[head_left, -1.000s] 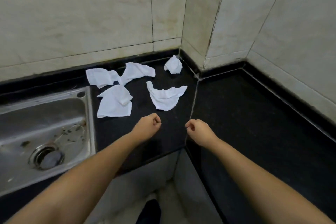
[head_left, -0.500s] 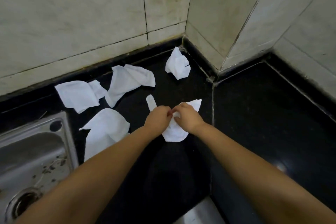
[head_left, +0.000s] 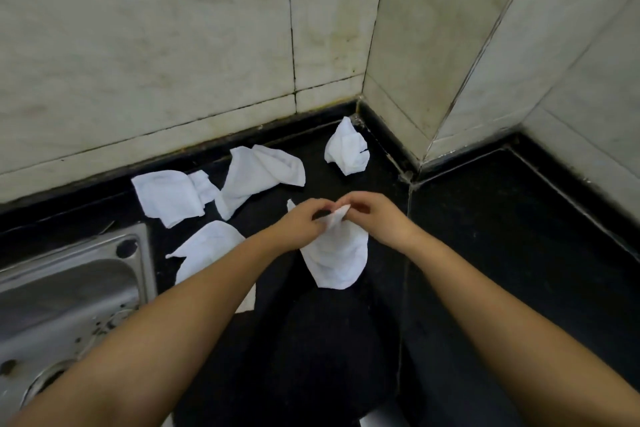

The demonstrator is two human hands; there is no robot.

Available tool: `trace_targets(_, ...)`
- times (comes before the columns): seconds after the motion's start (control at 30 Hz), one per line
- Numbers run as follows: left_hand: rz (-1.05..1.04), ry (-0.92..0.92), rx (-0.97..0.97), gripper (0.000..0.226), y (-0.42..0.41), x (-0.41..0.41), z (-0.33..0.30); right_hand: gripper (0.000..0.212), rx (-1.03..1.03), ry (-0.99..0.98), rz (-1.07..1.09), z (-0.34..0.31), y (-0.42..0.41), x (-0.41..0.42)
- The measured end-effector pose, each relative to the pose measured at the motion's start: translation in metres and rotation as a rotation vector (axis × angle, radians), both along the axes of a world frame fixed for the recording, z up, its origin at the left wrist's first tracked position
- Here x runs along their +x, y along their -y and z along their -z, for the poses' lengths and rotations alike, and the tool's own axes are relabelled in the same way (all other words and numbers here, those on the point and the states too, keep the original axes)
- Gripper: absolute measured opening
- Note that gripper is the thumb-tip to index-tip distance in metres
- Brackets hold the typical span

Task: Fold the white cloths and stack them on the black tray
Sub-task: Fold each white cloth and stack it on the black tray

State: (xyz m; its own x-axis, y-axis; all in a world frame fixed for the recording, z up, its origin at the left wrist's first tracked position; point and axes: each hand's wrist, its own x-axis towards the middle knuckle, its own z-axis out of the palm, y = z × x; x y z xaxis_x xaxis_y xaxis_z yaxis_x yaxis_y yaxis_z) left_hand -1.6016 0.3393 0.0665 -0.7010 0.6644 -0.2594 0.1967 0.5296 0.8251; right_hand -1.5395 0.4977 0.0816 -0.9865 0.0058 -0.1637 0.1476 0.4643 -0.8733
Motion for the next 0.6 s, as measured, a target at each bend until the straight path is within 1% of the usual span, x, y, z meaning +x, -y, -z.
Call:
trace_targets(0.03, 0.04, 0.009, -0.003, 0.015, -0.003, 0.002, -0.009, 0.015, 0.037, -0.034, -0.009, -0.013, -0.005, 0.0)
trace_targets(0.1, 0.029, 0.056, 0.029, 0.018, -0.007, 0.007, -0.021, 0.011, 0.13, -0.098, 0.04, -0.035, -0.016, 0.003)
trace_targets(0.13, 0.021, 0.088, 0.041, 0.014, -0.007, 0.01, -0.026, 0.013, 0.135, -0.117, 0.081, -0.044, -0.023, 0.003)
trace_targets(0.2, 0.043, 0.135, 0.055, 0.013, -0.003, 0.016, -0.032, 0.017, 0.046, -0.131, 0.158, -0.062, -0.034, 0.006)
trace_targets(0.27, 0.055, 0.152, 0.046, 0.023, 0.002, 0.02, -0.034, 0.019, -0.059, -0.135, 0.245, -0.078, -0.041, 0.009)
trace_targets(0.33, 0.052, 0.105, 0.003, 0.031, 0.009, 0.021, -0.034, 0.017, -0.117, -0.15, 0.336, -0.088, -0.046, 0.009)
trace_targets(0.4, 0.032, 0.032, 0.0, 0.029, 0.015, 0.019, -0.033, 0.018, -0.113, -0.172, 0.395, -0.094, -0.05, 0.011)
trace_targets(0.5, -0.128, -0.005, 0.081, 0.032, 0.024, 0.016, -0.041, 0.016, -0.106, -0.201, 0.461, -0.094, -0.061, 0.016)
trace_targets(0.6, -0.314, -0.089, 0.192, 0.029, 0.03, 0.006, -0.056, 0.015, -0.134, -0.192, 0.483, -0.087, -0.069, 0.021)
